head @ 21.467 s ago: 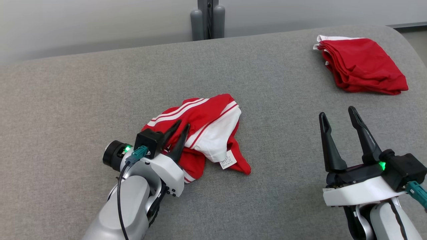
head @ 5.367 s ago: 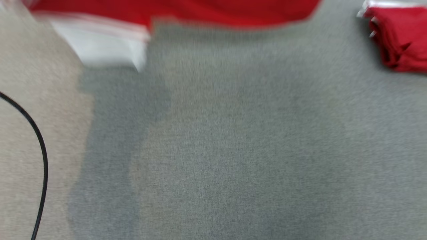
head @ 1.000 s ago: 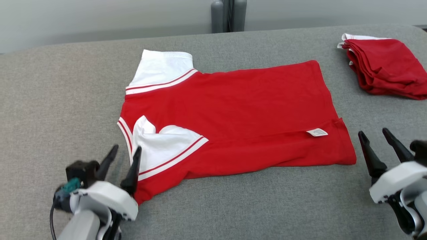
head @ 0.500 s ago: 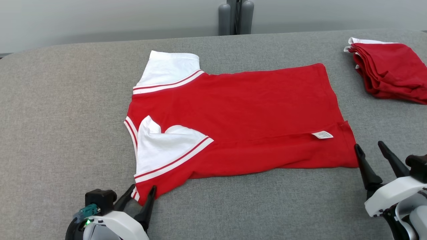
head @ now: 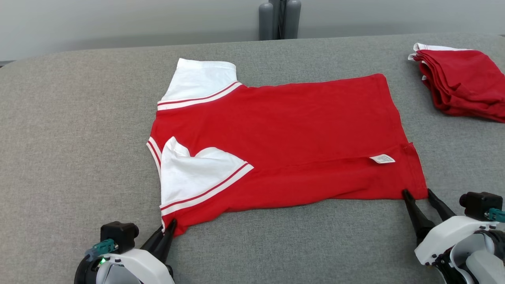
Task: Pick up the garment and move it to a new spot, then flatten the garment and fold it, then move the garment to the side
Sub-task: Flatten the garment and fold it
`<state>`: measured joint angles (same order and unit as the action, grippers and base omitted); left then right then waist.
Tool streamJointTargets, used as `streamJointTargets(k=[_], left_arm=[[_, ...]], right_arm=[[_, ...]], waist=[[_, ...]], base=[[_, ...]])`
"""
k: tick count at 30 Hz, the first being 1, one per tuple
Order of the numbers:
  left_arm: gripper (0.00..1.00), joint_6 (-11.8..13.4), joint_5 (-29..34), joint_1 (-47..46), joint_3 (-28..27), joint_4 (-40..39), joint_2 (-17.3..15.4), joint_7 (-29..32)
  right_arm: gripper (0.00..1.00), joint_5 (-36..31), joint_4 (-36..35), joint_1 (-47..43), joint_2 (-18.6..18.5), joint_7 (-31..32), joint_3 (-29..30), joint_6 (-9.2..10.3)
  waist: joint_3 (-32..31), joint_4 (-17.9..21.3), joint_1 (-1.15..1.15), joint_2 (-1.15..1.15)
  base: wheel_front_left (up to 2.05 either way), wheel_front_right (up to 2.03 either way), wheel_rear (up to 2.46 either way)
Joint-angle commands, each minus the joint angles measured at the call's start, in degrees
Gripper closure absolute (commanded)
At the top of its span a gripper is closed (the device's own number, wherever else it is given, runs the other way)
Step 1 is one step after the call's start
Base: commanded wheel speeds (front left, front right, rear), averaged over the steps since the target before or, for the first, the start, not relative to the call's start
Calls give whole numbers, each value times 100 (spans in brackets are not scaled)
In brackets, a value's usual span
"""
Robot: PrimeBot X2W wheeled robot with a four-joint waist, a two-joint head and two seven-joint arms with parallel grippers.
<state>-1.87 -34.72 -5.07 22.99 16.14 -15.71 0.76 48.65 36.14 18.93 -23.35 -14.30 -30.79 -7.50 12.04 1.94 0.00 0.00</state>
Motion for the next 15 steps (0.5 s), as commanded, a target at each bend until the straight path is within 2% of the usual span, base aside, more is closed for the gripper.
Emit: streamJointTargets(k=[1, 2, 10, 15], left_arm=[[100, 12, -7, 29, -18, -50, -76, 27], [100, 22, -10, 29, -28, -79, -91, 29], [100, -32, -121, 143, -20, -227, -235, 180], [100, -105, -196, 351, 89, -445, -413, 501]], right_arm=[[60, 125, 71, 136, -71, -6, -172, 0], [100, 173, 101, 174, -108, -16, -262, 0], [100, 409, 214, 210, -451, -87, -706, 0], [100, 518, 50, 31, -646, -95, -912, 0]], waist=[[9, -10, 0, 0], [10, -15, 0, 0], [-40, -44, 0, 0], [-128, -42, 0, 0]], base=[[0, 0, 0], [0, 0, 0], [0, 0, 0], [0, 0, 0]])
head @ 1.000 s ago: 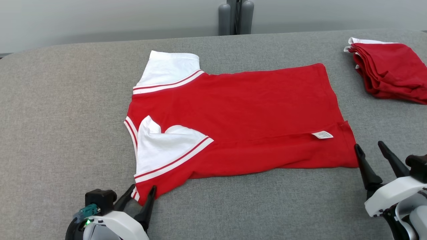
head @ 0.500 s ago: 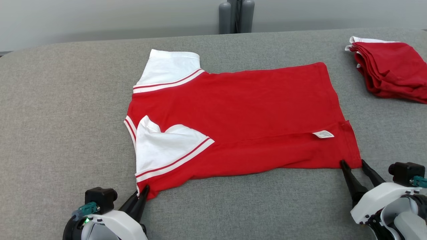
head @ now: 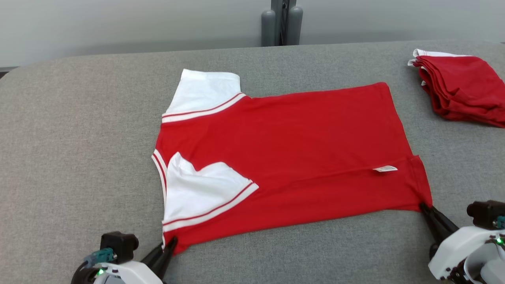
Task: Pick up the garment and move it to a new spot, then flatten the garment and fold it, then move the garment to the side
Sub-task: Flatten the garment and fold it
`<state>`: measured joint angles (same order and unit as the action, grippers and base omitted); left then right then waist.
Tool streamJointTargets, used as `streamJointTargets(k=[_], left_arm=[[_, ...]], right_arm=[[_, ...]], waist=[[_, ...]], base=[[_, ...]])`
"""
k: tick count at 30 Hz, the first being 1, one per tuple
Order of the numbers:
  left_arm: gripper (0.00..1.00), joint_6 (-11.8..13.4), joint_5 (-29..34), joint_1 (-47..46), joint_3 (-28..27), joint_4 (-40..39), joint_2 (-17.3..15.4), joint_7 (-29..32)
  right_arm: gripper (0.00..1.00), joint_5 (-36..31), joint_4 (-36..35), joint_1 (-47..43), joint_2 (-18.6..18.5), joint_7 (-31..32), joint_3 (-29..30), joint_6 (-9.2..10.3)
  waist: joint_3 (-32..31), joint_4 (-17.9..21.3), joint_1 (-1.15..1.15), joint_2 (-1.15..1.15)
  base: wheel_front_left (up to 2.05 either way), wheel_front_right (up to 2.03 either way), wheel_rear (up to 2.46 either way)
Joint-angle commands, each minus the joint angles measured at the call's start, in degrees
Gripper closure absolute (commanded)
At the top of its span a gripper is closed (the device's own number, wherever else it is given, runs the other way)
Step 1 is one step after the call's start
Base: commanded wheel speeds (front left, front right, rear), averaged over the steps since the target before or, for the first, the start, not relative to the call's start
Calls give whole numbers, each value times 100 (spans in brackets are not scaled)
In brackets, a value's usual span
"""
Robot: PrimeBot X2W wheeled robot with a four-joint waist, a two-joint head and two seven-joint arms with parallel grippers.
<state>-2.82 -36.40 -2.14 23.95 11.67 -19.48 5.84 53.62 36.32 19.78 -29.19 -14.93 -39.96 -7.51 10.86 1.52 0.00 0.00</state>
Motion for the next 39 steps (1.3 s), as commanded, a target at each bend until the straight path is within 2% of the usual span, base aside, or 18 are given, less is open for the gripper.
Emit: streamJointTargets(k=[1, 6, 13, 22, 23, 24, 25, 26, 31, 33, 37, 39], left_arm=[[100, -10, -35, 103, 22, -51, -88, 76], [100, 88, 109, 243, 100, -404, -320, 293], [100, 212, -26, 435, 116, -791, -455, 645], [100, 410, -75, 572, 182, -776, -438, 919], [59, 432, -48, 552, 185, -746, -444, 919], [39, 467, -23, 537, 175, -717, -440, 890], [3, 500, -10, 527, 158, -691, -430, 861], [0, 530, -1, 520, 129, -672, -415, 802], [0, 625, 1, 479, -54, -736, -353, 436], [0, 748, 55, 453, -286, -1039, -287, -87], [0, 996, 186, 372, -521, -1491, -113, -661], [0, 1066, 238, 342, -546, -1570, -58, -760]], right_arm=[[100, 28, 5, -100, -116, -32, -56, 2], [100, 135, -301, -508, -381, -33, 12, 2], [100, 121, -716, -1093, -667, -34, 27, 2], [100, 59, -722, -980, -532, 115, -99, 2], [91, 42, -673, -980, -520, 105, -81, 2], [66, 32, -615, -971, -522, 89, -34, 2], [5, 8, -567, -950, -531, 64, 28, 2], [0, -21, -529, -925, -524, 52, 94, 2], [0, -322, -531, -812, -459, -22, 459, 1], [0, -787, -769, -755, -324, -34, 1040, 1], [0, -1664, -1372, -984, 123, -33, 1924, 1], [0, -1891, -1534, -1037, 238, -34, 2073, 1]], waist=[[-29, -5, 0, 0], [-140, -102, 0, 0], [-217, -96, 0, 0], [-310, -4, 0, 0], [-324, -1, 0, 0], [-335, 1, 0, 0], [-342, 0, 0, 0], [-349, 1, 0, 0], [-368, 33, 0, 0], [-378, 70, 0, 0], [-419, 86, 0, 0], [-431, 92, 0, 0]], base=[[0, 0, 0], [0, 0, 0], [0, 0, 0], [0, 0, 0], [0, 0, 0], [0, 0, 0], [0, 0, 0], [0, 0, 0], [0, 0, 0], [0, 0, 0], [0, 0, 0], [0, 0, 0]])
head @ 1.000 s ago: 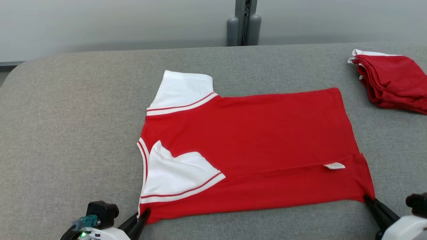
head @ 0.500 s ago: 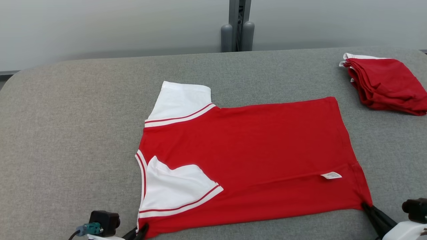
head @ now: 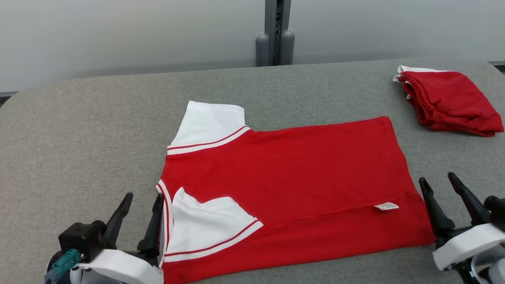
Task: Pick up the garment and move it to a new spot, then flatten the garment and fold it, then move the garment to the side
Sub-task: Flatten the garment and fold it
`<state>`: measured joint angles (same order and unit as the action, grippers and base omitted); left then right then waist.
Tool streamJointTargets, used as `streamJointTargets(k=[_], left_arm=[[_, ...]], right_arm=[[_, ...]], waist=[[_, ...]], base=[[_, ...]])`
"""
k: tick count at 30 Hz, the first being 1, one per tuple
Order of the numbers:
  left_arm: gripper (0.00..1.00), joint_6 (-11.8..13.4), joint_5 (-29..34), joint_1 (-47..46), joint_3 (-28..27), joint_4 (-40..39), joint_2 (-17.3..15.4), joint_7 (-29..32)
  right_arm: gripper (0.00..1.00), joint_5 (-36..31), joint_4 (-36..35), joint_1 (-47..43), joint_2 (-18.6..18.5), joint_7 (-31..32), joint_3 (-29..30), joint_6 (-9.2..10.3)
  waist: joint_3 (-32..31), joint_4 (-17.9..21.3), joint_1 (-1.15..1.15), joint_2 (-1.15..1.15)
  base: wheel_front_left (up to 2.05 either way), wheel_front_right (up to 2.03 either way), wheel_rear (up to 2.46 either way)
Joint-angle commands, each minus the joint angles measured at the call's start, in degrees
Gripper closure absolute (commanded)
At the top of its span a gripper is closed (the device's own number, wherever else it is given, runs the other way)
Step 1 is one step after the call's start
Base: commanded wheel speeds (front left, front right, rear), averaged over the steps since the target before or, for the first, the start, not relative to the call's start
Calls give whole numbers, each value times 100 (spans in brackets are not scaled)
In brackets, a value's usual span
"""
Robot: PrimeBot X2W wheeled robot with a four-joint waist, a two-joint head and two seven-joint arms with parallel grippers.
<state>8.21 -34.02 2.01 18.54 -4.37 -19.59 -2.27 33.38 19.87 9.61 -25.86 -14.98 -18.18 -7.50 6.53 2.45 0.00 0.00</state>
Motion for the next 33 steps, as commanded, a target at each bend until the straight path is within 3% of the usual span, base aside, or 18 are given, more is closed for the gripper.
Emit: streamJointTargets(k=[1, 6, 10, 19, 26, 33], left_arm=[[0, 53, 70, -103, -43, -35, 8, -83], [0, 512, 317, -335, -190, -106, 361, -595], [0, 657, 464, -686, -102, 47, 652, -811], [0, 300, 465, -2526, 153, 1248, 1001, -517], [0, 14, 482, -4159, 335, 2819, 1160, 7], [0, -107, 547, -5356, 507, 4383, 1300, 547]], right_arm=[[0, -82, -60, -82, 42, -28, 54, 0], [0, -848, -809, -305, 660, -30, 497, 0], [0, -1096, -1209, -437, 1053, -29, 578, 0], [0, -1218, -1396, -194, 1118, -30, 446, 0], [0, -1200, -1461, 103, 1007, -30, 381, 0], [0, -1188, -1623, 266, 996, -30, 356, 0]], waist=[[-14, 13, 0, 0], [-20, 82, 0, 0], [111, 95, 0, 0], [914, 64, 0, 0], [1447, 146, 0, 0], [1831, 252, 0, 0]], base=[[0, 0, 0], [0, 0, 0], [0, 0, 0], [0, 0, 0], [0, 0, 0], [0, 0, 0]])
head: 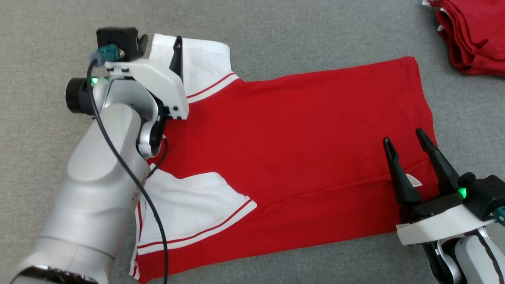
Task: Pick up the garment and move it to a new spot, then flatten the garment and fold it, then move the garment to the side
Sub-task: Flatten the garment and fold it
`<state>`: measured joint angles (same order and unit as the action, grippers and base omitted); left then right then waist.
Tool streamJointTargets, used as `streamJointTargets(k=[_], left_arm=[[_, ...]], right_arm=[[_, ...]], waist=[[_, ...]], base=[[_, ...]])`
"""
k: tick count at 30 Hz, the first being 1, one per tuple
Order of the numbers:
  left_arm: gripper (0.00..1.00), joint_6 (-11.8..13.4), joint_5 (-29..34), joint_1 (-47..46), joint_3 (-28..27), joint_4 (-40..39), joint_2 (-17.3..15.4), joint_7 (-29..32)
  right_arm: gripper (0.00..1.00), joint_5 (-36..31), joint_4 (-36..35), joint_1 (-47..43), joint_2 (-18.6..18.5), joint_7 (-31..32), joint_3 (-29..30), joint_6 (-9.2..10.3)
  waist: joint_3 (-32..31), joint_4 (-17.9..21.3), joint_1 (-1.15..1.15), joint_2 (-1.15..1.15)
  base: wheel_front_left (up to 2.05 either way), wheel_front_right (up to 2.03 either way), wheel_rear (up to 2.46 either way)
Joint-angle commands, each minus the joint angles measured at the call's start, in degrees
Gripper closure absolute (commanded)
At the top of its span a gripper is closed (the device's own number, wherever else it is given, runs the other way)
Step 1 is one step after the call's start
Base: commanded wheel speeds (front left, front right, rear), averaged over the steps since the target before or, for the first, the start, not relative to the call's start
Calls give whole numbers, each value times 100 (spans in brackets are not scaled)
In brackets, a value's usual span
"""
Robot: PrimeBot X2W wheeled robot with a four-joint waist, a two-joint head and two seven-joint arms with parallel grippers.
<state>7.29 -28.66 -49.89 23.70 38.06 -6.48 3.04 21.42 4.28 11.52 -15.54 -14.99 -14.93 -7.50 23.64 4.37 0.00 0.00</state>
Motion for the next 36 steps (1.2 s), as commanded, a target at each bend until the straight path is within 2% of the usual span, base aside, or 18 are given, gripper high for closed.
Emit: streamJointTargets(k=[1, 8, 10, 12, 22, 26, 27, 29, 31, 34, 36], left_arm=[[0, -47, -3, -319, -7, 352, 4, 47], [0, -101, 91, -1210, 64, 1626, -28, 206], [0, -84, 134, -1333, 102, 1770, -47, 226], [0, -158, 138, -1568, 155, 2159, -18, 329], [0, -391, 47, -1924, 252, 2997, 77, 544], [11, -485, -8, -1993, 255, 3172, 86, 527], [16, -505, -15, -2003, 262, 3210, 89, 532], [18, -519, -23, -2017, 271, 3266, 74, 519], [26, -525, -17, -2063, 285, 3318, 53, 518], [100, -555, -17, -2093, 304, 3381, 31, 533], [100, -571, -29, -2099, 322, 3421, 14, 557]], right_arm=[[0, -2, -116, 96, -26, -29, 38, 0], [0, -58, -407, 185, -8, -29, -10, 0], [0, -65, -439, 195, -7, -29, -22, 0], [0, -113, -466, 189, -14, -29, -40, 0], [0, -194, -424, 225, 30, -29, -124, 0], [0, -166, -418, 245, 3, -29, -134, 0], [0, -171, -416, 252, -14, -29, -131, 0], [0, -164, -435, 261, -26, -29, -140, 0], [0, -169, -457, 271, -40, -29, -126, 0], [0, -165, -486, 274, -56, -29, -124, 0], [0, -151, -511, 283, -48, -29, -107, 0]], waist=[[165, 80, 0, 0], [457, 222, 0, 0], [485, 237, 0, 0], [534, 260, 0, 0], [543, 301, 0, 0], [557, 340, 0, 0], [559, 352, 0, 0], [567, 384, 0, 0], [582, 413, 0, 0], [604, 452, 0, 0], [613, 467, 0, 0]], base=[[0, 0, 0], [0, 0, 0], [0, 0, 0], [0, 0, 0], [0, 0, 0], [0, 0, 0], [0, 0, 0], [0, 0, 0], [0, 0, 0], [0, 0, 0], [0, 0, 0]])
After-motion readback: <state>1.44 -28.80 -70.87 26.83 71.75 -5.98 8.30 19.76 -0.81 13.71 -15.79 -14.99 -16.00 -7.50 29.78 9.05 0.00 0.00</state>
